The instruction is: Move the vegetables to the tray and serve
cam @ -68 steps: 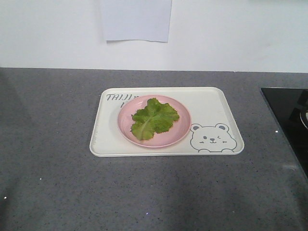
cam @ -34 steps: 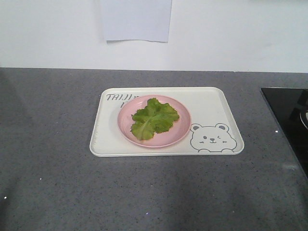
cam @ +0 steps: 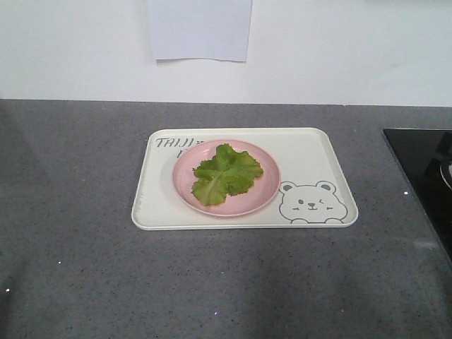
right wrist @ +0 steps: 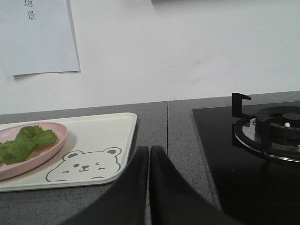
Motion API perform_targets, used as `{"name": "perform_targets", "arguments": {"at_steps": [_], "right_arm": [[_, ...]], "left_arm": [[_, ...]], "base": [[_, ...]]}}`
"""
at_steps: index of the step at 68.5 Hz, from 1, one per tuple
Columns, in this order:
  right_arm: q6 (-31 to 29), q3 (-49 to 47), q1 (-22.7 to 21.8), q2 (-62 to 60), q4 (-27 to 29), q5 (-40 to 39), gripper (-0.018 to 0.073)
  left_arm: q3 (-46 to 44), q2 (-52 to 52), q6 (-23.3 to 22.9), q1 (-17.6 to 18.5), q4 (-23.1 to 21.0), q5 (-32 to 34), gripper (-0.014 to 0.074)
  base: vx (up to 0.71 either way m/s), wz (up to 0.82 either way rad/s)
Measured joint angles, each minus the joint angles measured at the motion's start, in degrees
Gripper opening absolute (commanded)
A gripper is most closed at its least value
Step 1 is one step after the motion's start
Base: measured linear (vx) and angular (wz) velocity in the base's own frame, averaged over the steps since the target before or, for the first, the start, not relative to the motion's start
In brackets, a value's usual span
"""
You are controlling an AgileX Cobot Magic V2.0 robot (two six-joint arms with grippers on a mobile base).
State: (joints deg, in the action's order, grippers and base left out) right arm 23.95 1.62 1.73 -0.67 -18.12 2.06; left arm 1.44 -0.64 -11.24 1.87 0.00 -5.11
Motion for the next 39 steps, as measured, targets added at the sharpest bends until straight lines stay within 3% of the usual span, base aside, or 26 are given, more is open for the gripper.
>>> {"name": "perform_targets", "arguments": {"at_steps": [39], "right_arm": [[0.0, 0.0, 0.0, 0.0, 0.0, 0.0, -0.0003]], "left_arm": [[0.0, 0.0, 0.0, 0.0, 0.0, 0.0, -0.0006]], "base": [[0.00, 0.00]]}}
